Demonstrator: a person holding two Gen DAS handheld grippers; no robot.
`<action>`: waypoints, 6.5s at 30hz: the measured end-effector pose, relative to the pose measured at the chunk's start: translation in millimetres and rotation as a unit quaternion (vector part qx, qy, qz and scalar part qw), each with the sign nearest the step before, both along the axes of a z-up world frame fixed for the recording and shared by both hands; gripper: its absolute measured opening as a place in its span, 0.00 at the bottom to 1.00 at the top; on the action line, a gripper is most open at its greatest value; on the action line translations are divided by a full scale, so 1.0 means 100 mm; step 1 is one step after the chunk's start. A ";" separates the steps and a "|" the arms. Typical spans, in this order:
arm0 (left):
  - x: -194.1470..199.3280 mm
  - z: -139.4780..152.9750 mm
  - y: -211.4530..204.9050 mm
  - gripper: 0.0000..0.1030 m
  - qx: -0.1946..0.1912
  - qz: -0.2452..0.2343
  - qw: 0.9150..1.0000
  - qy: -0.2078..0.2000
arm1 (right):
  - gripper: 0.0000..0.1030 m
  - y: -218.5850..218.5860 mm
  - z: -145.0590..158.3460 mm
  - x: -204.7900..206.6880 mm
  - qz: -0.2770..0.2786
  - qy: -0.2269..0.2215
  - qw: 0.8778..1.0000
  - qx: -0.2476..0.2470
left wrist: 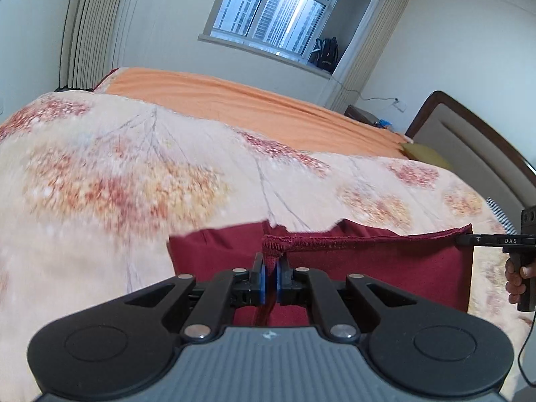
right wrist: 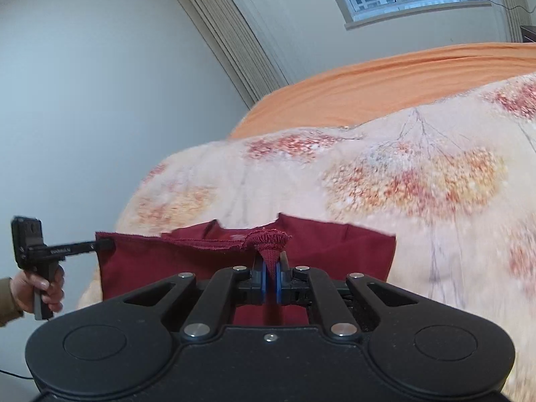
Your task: Fold small clothes
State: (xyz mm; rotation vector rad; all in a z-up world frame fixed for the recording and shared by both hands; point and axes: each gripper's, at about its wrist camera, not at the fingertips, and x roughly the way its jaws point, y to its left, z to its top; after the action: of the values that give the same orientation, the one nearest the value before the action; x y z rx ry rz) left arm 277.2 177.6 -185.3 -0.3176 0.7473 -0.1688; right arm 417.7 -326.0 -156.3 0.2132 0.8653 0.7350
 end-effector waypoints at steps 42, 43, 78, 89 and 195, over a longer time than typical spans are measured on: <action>-0.91 -0.67 -0.07 0.54 0.007 0.033 0.994 0.104 | 0.42 -0.50 -0.73 -0.91 -0.057 0.095 0.992 -0.059; -0.90 -0.71 -0.09 0.54 0.004 0.028 0.994 0.105 | 0.40 -0.47 -0.75 -0.96 -0.051 0.094 0.992 -0.062; -0.71 -0.80 0.01 0.20 0.024 0.024 0.983 0.181 | 0.28 -0.53 -0.75 -0.75 -0.079 0.127 0.986 -0.075; -0.50 -0.40 -0.01 0.27 0.016 0.039 0.993 0.110 | 0.36 -0.05 -0.43 -0.42 -0.037 0.078 0.996 -0.033; 0.47 -0.37 -1.61 0.15 0.090 -0.061 0.991 0.073 | 0.15 2.05 -0.74 0.52 0.039 0.198 0.978 0.043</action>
State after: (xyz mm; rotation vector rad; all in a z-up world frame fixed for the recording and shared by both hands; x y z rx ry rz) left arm 323.9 16.8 -222.4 -0.1125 0.9204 -0.1937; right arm 469.6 -121.1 -230.0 0.4143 1.2263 0.8181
